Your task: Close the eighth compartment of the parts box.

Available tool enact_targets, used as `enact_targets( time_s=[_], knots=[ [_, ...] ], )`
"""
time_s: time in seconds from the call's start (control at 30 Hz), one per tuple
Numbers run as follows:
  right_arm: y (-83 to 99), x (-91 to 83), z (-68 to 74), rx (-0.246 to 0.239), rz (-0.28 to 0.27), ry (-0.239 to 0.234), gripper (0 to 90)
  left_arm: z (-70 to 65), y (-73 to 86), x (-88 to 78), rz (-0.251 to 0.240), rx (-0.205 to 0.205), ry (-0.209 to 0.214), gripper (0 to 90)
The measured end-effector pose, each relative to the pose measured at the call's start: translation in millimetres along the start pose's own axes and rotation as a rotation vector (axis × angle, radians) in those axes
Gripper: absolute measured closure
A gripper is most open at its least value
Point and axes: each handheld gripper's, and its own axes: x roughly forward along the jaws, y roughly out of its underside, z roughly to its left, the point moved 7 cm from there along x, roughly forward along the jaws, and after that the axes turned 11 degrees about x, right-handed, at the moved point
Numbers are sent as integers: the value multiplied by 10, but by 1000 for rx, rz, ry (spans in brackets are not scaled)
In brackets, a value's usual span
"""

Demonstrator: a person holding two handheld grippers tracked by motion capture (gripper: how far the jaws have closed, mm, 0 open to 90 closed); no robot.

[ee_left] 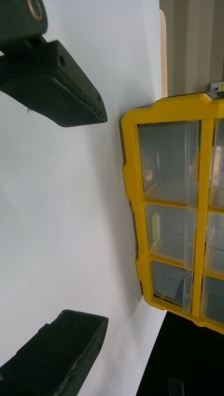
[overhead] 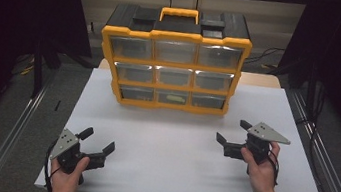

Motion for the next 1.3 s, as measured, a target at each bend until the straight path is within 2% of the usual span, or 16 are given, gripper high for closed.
enact_targets(
  time_s=[0.5, 0.57, 0.83, 1.13, 1.3],
  knots=[
    [85, -296, -167, 33, -27, 41, 23, -16, 2, 5, 8, -12, -10, 47],
    [99, -340, -200, 38, -31, 52, 23, -25, 3, 3, 12, -3, -4, 48],
    [167, -499, -299, 55, -34, 79, 22, -15, -7, -1, 7, -1, -25, 42],
    [261, -618, -364, 68, -24, 104, 22, -16, 14, 13, 21, -8, -3, 37],
    [304, -601, -384, 67, -14, 108, 22, 24, 14, 0, 21, -19, -9, 37]
  ],
)
